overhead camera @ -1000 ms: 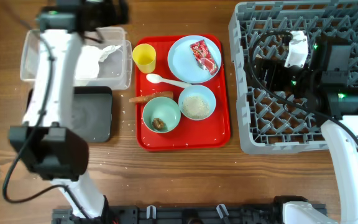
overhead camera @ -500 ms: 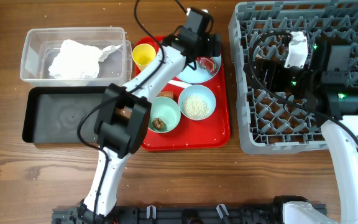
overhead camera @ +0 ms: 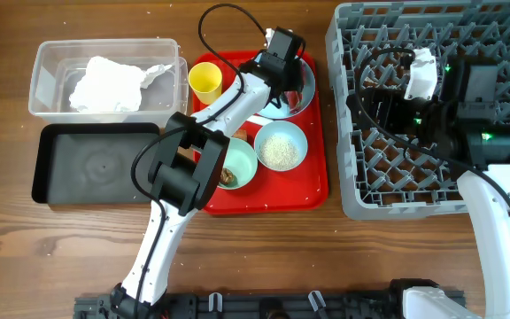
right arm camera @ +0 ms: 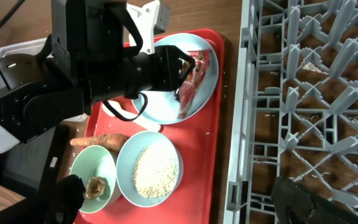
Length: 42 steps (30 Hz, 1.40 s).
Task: Sort waste into correct bins and load items into the dishwasher rack
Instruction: 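Reach left gripper back to the plate and grasp red wrapper, then carry the red wrapper with left gripper into the clear bin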
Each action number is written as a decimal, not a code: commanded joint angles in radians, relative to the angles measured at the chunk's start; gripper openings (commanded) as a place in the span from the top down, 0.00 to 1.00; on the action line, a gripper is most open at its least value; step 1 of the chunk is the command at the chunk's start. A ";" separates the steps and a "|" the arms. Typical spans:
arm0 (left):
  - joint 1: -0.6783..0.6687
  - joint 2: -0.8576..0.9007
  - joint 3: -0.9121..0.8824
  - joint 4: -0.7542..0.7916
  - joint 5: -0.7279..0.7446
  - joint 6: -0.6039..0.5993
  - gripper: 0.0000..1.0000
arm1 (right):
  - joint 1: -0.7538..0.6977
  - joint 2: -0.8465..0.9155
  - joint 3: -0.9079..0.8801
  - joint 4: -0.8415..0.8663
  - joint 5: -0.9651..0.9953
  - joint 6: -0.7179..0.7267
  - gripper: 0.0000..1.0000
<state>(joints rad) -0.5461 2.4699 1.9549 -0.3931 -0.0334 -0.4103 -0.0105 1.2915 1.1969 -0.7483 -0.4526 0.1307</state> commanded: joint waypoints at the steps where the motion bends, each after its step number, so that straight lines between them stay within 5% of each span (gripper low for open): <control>1: -0.002 0.055 -0.010 -0.035 0.009 -0.016 0.92 | -0.002 0.001 0.019 -0.006 0.002 0.000 0.00; 5: -0.001 0.019 -0.010 -0.061 0.008 0.014 0.96 | -0.002 0.001 0.019 -0.013 0.019 0.000 0.00; 10: 0.000 -0.183 -0.010 -0.129 -0.033 0.222 0.96 | -0.002 0.001 0.019 -0.009 0.019 0.000 0.00; 15: 0.000 -0.271 -0.010 -0.270 -0.024 0.232 0.96 | -0.002 0.001 0.019 -0.014 0.018 0.000 0.00; 16: 0.000 -0.266 -0.010 -0.282 0.001 0.232 0.89 | -0.002 0.001 0.019 -0.014 0.018 0.000 0.00; 19: -0.005 -0.259 -0.010 -0.303 0.100 0.233 0.27 | -0.002 0.001 0.019 -0.014 0.018 0.000 0.00; 23: -0.017 -0.193 -0.010 -0.307 0.099 0.250 0.20 | -0.002 0.001 0.019 -0.016 0.018 0.000 0.00; 33: -0.058 -0.024 -0.010 -0.261 -0.007 0.407 0.24 | -0.002 0.001 0.019 -0.053 0.018 0.000 0.00; 34: -0.059 -0.019 -0.010 -0.255 -0.010 0.407 0.29 | -0.002 0.001 0.019 -0.055 0.018 0.000 0.00; 36: -0.059 -0.018 -0.010 -0.238 -0.010 0.406 0.66 | -0.002 0.001 0.019 -0.055 0.019 0.000 0.00; 37: -0.059 -0.018 -0.010 -0.227 -0.010 0.407 0.77 | -0.002 0.001 0.019 -0.055 0.019 0.000 0.00; 42: -0.057 -0.023 -0.010 -0.224 -0.028 0.404 0.96 | -0.002 0.001 0.019 -0.054 0.019 0.000 0.00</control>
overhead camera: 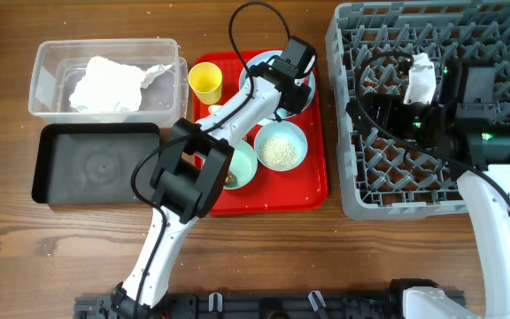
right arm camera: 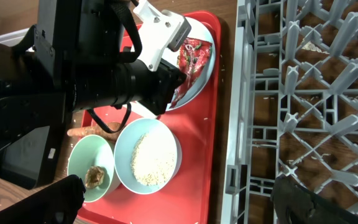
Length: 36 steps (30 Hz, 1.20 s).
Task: Sort waste into correct bins and load items into the dishwasher rack
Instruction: 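Carry the red wrapper with left gripper into the clear bin, then pinch the brown food scrap in the green bowl with left gripper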
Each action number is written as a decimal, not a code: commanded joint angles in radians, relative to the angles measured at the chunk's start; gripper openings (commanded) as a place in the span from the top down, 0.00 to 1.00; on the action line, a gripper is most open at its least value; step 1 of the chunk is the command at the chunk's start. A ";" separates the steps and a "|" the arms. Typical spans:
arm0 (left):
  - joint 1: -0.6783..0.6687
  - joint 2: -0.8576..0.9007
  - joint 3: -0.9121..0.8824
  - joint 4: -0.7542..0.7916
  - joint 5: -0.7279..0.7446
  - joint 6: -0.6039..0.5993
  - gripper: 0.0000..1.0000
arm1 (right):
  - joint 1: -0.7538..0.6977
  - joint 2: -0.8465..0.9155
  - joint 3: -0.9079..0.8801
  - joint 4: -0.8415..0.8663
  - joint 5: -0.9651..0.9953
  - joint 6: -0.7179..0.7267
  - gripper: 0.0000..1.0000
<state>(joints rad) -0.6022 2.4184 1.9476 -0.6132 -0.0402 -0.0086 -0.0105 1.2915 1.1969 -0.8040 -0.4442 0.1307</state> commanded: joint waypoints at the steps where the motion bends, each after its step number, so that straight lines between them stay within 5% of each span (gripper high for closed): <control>1: 0.005 0.013 -0.002 -0.005 -0.042 0.000 0.96 | -0.002 0.001 0.019 0.002 0.010 0.000 0.00; 9: 0.163 -0.346 -0.002 -0.040 -0.048 -0.166 0.96 | -0.002 0.001 0.019 0.018 0.010 0.000 0.00; 12: 0.315 -0.439 -0.002 -0.150 -0.048 -0.299 0.96 | -0.002 0.001 0.019 0.027 0.010 0.001 0.00; 19: 0.662 -0.333 -0.005 -0.391 -0.048 -0.396 0.96 | -0.002 0.001 0.019 0.042 0.010 0.004 0.00; 20: 0.689 -0.300 -0.005 -0.394 -0.047 -0.397 0.81 | -0.002 0.001 0.019 0.042 0.010 0.004 0.00; 21: 0.702 -0.277 -0.005 -0.394 -0.039 -0.396 0.34 | -0.002 0.001 0.019 0.041 0.010 0.004 0.00; 22: 0.706 -0.270 -0.005 -0.394 -0.028 -0.396 0.05 | -0.002 0.001 0.019 0.042 0.010 0.004 0.00; 26: 0.706 -0.319 0.003 -0.391 0.002 -0.387 0.00 | -0.002 0.001 0.019 0.044 0.010 0.003 0.00; 29: 0.666 -0.431 0.004 -0.415 0.200 -0.219 0.00 | -0.002 0.001 0.019 0.048 0.010 0.004 0.00; 36: 0.401 -0.505 -0.013 -0.813 0.130 -0.117 0.07 | -0.002 0.001 0.019 0.060 0.010 0.003 0.00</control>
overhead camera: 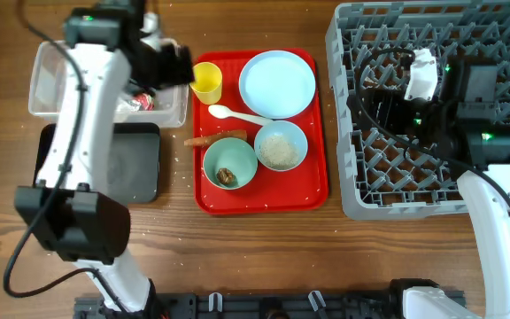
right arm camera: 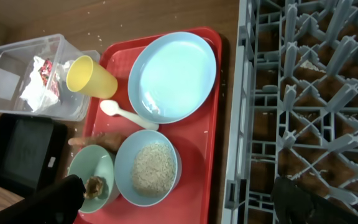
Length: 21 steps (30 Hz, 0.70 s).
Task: Sort waste into correct bins and load items into the dishwasher rack
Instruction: 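Pinch the brown food scrap in the green bowl with left gripper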
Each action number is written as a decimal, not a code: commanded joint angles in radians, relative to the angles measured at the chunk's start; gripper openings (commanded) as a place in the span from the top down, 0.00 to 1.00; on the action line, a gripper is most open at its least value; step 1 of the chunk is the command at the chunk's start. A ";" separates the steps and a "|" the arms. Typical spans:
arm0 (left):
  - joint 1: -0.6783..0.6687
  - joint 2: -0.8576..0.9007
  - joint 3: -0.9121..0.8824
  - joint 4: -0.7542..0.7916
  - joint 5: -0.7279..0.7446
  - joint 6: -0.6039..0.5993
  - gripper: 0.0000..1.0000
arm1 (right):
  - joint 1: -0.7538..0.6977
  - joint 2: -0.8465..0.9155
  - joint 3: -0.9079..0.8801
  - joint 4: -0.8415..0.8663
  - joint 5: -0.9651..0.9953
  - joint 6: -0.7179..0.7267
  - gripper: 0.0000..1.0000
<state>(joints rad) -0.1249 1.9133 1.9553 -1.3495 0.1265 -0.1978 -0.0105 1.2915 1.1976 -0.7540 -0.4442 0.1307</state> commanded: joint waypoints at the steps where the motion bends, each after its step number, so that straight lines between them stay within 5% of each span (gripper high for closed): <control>1: -0.124 0.000 -0.039 -0.121 -0.068 0.071 0.12 | -0.002 0.001 0.018 0.017 0.010 0.003 0.00; 9: -0.477 -0.033 -0.399 0.063 -0.146 0.076 0.19 | -0.002 0.001 0.018 -0.014 0.010 0.000 0.00; 18: -0.501 -0.033 -0.668 0.423 -0.139 0.139 0.35 | -0.002 0.001 0.013 -0.029 0.010 0.000 0.00; 19: -0.501 -0.032 -0.674 0.430 -0.139 0.138 0.38 | -0.002 0.001 0.008 -0.029 0.010 0.000 0.00; 21: -0.501 -0.032 -0.675 0.431 -0.139 0.138 0.60 | -0.002 0.001 -0.005 -0.028 0.010 0.000 0.00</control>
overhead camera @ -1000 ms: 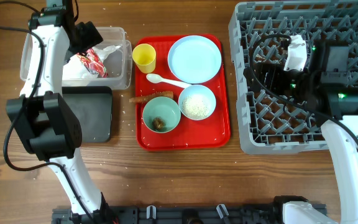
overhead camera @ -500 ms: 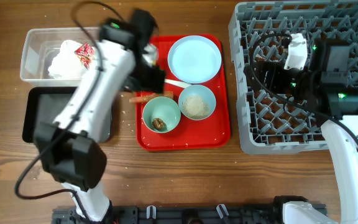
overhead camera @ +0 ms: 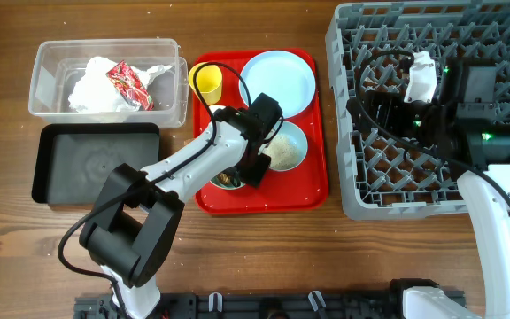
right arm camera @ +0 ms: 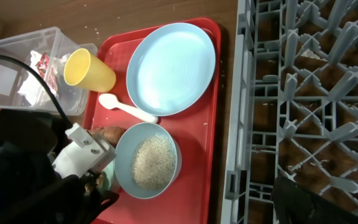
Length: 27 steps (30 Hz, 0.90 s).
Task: Sort waste into correct bins and load items into the dishwasher rack
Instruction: 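Pinch the brown food scrap in the green bowl with left gripper, then carry the brown scrap with left gripper and drop it on black tray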
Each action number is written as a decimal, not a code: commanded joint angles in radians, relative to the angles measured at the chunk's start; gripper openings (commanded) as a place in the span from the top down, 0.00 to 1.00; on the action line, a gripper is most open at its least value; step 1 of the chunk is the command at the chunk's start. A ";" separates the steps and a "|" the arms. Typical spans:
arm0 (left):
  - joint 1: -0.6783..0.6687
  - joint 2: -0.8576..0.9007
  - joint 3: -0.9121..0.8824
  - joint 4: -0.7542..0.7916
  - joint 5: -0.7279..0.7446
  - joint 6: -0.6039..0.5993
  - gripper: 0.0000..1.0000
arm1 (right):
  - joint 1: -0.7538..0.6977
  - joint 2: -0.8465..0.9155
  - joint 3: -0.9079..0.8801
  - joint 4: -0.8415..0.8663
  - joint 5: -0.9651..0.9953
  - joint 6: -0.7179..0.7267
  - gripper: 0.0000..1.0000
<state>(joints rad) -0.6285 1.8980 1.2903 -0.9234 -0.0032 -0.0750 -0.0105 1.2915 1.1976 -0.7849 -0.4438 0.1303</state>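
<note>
The red tray (overhead camera: pixel 312 190) carries an empty blue plate (overhead camera: pixel 277 81), a yellow cup (overhead camera: pixel 206 82), a white spoon (right arm camera: pixel 126 110), a bowl of rice (overhead camera: pixel 283 151) and a green bowl (right arm camera: pixel 107 173) with a brown scrap. A carrot (right arm camera: pixel 106 132) shows beside the bowls. My left gripper (overhead camera: pixel 248 168) is low over the green bowl, and its fingers look parted at the scrap. A red wrapper (overhead camera: pixel 129 86) lies in the clear bin (overhead camera: pixel 51 53) on white paper. My right gripper (right arm camera: pixel 185 211) hangs open over the rack (overhead camera: pixel 503 35) with nothing in it.
A black tray (overhead camera: pixel 96 164) sits in front of the clear bin at the left. The grey dishwasher rack fills the right side, its left wall close to the red tray's right rim. My left arm crosses the tray's front left part.
My left gripper has gone from over the clear bin to the green bowl on the red tray. The red wrapper stays in the bin. The right arm has not moved.
My left gripper was at the blue plate, at the red wrapper lying on it, and still there at the following moment. Then the plate was bare and the gripper was over the clear bin with the wrapper inside. Now it is down at the green bowl.
</note>
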 commanded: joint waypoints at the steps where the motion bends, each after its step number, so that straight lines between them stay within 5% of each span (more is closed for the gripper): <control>1: 0.003 -0.016 -0.010 0.008 -0.009 0.015 0.70 | -0.002 0.001 -0.009 0.002 0.010 0.001 0.00; 6: 0.002 -0.016 -0.010 0.005 -0.010 0.015 0.96 | -0.002 0.001 -0.012 0.003 0.010 0.000 0.00; 17: 0.106 -0.252 0.085 -0.113 -0.002 -0.145 0.96 | -0.002 0.001 -0.012 0.029 0.009 0.001 0.00; 21: 0.327 -0.351 0.085 -0.117 0.015 -0.249 0.96 | -0.002 0.001 -0.012 0.042 0.009 0.003 0.00; 27: 0.776 -0.344 0.084 -0.120 0.187 -0.245 0.96 | -0.002 0.001 -0.012 0.060 0.009 0.005 0.00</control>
<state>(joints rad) -0.0074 1.5585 1.3613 -1.0431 0.0860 -0.3054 -0.0105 1.2915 1.1973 -0.7319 -0.4438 0.1307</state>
